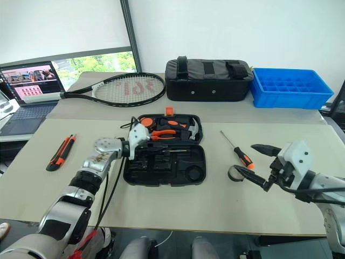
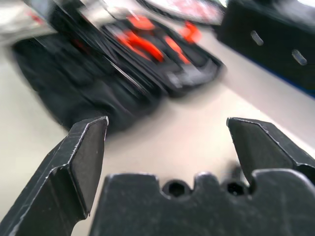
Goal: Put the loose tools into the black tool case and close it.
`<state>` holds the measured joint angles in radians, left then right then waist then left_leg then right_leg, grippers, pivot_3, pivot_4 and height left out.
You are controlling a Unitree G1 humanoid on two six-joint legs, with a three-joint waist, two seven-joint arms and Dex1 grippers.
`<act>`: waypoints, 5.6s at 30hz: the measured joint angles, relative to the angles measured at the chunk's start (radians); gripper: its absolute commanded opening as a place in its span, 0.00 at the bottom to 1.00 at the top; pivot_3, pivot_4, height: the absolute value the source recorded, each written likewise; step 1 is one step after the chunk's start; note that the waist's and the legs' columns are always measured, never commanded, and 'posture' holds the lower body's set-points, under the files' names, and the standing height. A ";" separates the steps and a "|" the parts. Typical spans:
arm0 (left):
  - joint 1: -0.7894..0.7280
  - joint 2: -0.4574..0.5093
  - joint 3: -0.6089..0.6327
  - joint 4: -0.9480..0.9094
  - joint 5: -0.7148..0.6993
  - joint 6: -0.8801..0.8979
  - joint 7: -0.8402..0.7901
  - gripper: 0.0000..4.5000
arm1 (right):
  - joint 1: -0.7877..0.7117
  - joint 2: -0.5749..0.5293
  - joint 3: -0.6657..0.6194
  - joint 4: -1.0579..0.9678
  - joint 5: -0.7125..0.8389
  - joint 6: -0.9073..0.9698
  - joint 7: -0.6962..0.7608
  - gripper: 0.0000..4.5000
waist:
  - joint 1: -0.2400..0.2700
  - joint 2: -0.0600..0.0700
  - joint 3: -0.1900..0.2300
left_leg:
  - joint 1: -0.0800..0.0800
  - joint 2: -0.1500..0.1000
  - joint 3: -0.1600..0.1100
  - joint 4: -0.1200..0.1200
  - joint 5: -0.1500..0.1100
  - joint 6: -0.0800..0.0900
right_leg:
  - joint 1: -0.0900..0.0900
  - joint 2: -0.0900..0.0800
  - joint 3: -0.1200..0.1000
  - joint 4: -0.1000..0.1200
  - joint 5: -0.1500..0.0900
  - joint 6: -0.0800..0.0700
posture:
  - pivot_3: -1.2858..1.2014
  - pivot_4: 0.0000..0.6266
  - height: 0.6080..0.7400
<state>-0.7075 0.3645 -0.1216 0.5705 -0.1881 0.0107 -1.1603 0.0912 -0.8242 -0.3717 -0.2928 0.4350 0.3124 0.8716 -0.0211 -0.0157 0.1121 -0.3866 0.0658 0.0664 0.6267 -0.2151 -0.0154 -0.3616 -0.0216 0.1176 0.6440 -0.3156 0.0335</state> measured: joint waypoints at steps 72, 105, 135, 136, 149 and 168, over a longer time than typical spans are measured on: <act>0.792 0.657 0.638 -1.103 -0.600 0.736 0.014 1.00 | -0.957 0.323 0.798 0.712 -0.454 -0.119 0.426 0.77 | -0.022 0.006 0.006 | 0.000 0.003 0.001 -0.005 0.000 0.000 | -0.009 0.000 -0.002 0.004 0.001 -0.012 | 0.52 0.24 0.76; 0.722 0.692 0.573 -1.063 -0.599 0.735 -0.001 1.00 | -0.796 0.432 0.646 0.712 -0.351 -0.136 0.286 0.00 | -0.026 0.005 0.006 | 0.004 0.003 0.001 -0.009 0.000 0.000 | -0.007 0.000 -0.002 0.004 0.001 -0.013 | 0.52 0.24 0.76; 0.770 0.478 0.550 -0.899 -0.403 0.578 0.237 1.00 | -0.724 0.412 0.560 0.589 -0.199 -0.189 0.368 0.10 | -0.021 0.001 0.005 | 0.003 0.002 0.000 -0.011 0.000 0.000 | -0.008 -0.003 -0.003 0.004 0.001 -0.014 | 0.52 0.24 0.76; 0.765 0.462 0.539 -0.882 -0.378 0.561 0.263 1.00 | -0.724 0.393 0.533 0.564 -0.174 -0.172 0.372 0.13 | -0.018 0.001 0.005 | 0.003 0.002 0.000 -0.011 0.000 0.000 | -0.008 -0.003 -0.003 0.003 0.001 -0.014 | 0.52 0.24 0.76; 0.622 0.289 0.396 -0.632 -0.176 0.477 0.516 1.00 | -0.482 0.061 0.200 0.401 0.061 -0.107 0.501 0.99 | 0.003 -0.001 0.005 | 0.003 0.001 0.001 -0.012 0.000 0.000 | -0.006 -0.003 -0.004 0.001 0.001 -0.014 | 0.52 0.24 0.76; 0.412 0.184 0.313 -0.436 -0.083 0.603 0.670 0.94 | -0.425 -0.056 0.075 0.372 0.183 -0.060 0.551 1.00 | 0.010 0.001 0.004 | 0.004 0.000 0.000 -0.011 0.000 0.000 | -0.004 -0.002 -0.003 0.002 0.001 -0.013 | 0.52 0.24 0.76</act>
<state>-0.2951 0.5483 0.1911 0.1342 -0.2715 0.6135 -0.4899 -0.3341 -0.8801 -0.2968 0.0792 0.6181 0.2525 1.4230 -0.0109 -0.0147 0.1159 -0.3828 0.0658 0.0666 0.6158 -0.2149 -0.0158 -0.3659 -0.0236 0.1148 0.6460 -0.3145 0.0205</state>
